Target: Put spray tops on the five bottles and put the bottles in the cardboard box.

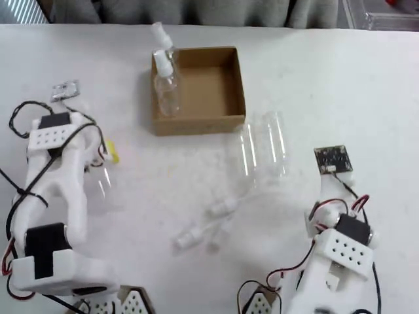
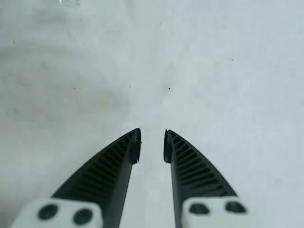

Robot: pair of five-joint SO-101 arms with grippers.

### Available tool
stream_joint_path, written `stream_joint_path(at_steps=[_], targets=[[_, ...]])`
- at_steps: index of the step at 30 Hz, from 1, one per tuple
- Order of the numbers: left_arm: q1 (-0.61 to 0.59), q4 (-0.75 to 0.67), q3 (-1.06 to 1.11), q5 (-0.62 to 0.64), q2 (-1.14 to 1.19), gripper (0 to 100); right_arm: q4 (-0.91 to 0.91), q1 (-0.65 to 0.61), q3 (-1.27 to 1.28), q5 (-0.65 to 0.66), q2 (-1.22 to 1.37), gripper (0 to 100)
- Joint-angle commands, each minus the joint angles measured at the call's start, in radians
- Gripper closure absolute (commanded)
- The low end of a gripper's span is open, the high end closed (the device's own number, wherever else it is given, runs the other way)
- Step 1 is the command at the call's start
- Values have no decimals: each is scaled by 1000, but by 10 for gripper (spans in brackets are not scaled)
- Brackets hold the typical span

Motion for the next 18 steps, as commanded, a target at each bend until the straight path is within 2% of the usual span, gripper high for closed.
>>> stream_joint_path(at_steps=[1,9,13,18], targets=[[-64,-29,-46,72,-58,894,150,-53,-189,26,-12,932],[-114,-69,-48,83,-58,894,403,-349,-302,206,-12,932],[-131,-80,-48,83,-58,894,452,-510,-282,258,-12,932],[-156,-104,-46,84,-58,894,447,-699,-189,465,-12,931]])
